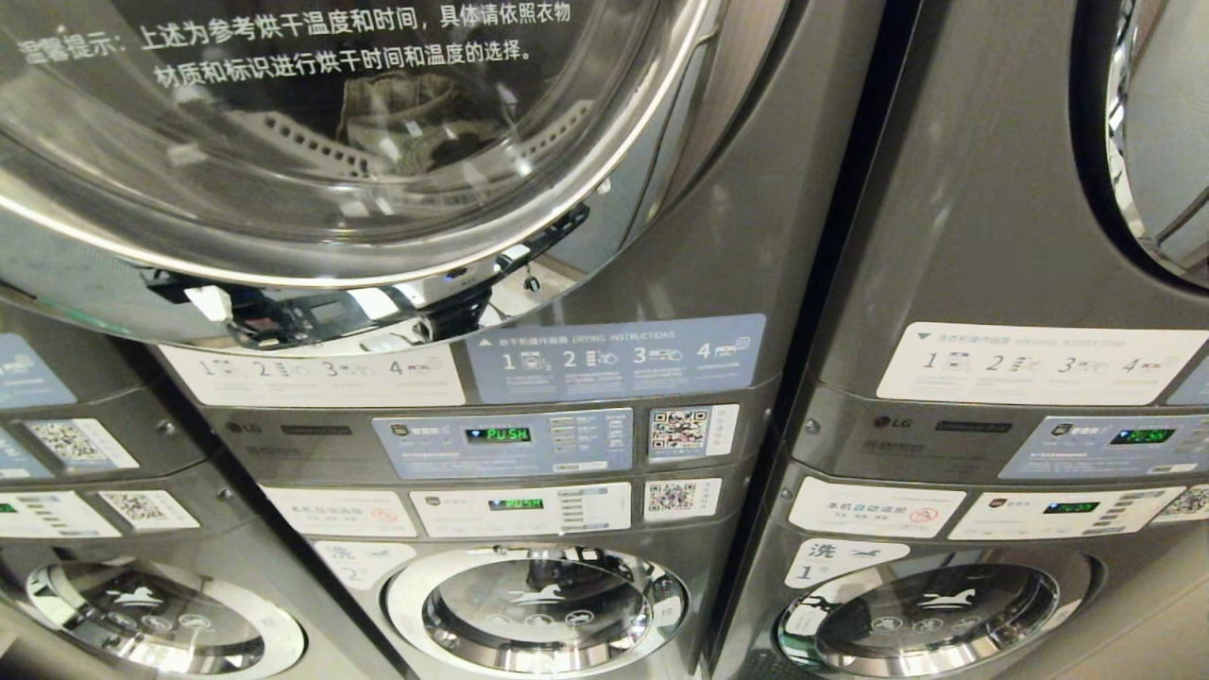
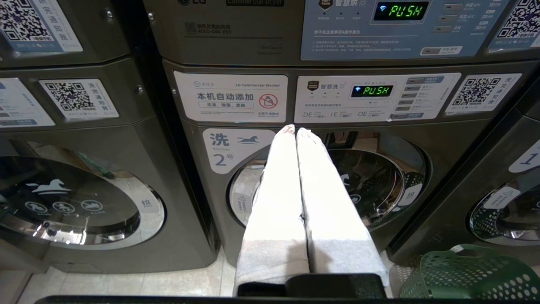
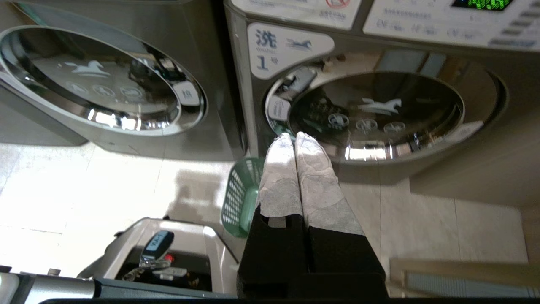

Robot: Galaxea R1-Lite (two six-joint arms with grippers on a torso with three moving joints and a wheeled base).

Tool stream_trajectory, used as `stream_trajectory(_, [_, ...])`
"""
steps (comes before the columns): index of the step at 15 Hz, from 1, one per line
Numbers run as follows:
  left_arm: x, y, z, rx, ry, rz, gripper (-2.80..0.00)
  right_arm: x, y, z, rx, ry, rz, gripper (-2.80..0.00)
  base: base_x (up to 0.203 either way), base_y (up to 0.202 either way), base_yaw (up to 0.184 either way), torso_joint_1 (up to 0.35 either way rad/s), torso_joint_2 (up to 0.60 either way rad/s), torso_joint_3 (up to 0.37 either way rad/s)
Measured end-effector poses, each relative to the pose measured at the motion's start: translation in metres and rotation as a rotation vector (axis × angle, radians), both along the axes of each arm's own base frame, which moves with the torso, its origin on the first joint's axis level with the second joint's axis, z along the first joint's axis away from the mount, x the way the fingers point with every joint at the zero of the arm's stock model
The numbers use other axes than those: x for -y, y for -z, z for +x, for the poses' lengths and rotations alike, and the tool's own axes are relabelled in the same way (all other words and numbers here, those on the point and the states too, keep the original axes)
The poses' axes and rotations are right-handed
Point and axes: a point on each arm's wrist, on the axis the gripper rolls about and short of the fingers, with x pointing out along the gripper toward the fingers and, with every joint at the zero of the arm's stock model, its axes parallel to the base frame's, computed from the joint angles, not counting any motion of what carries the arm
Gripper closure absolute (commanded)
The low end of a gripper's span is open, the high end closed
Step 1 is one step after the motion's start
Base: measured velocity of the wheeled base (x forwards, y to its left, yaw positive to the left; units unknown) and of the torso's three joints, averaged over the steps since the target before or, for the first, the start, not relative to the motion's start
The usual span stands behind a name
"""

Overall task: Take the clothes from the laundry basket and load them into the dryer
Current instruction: Close the dryer

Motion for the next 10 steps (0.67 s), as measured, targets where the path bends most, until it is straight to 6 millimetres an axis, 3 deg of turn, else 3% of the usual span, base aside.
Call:
stream_trajectory(5, [0.000,0.000,0.000,0.000,0.000,0.000,0.00,-0.001,-0.001,0.001,-0.007,0.131,-0.012,0.00,0.000,0.000,0.000,0.000,0.00,0.000])
stream_trajectory(9, [0.000,-0.002,-0.001,0.007,0.001,0.002,0.00,-0.002,0.001,-0.013,0.214,0.075,-0.050,0.00,0.000,0.000,0.000,0.000,0.00,0.000])
stream_trajectory(10, [0.000,-0.010,-0.003,0.037,0.006,0.008,0.00,-0.001,0.002,-0.016,0.271,0.077,-0.041,0.00,0.000,0.000,0.000,0.000,0.00,0.000])
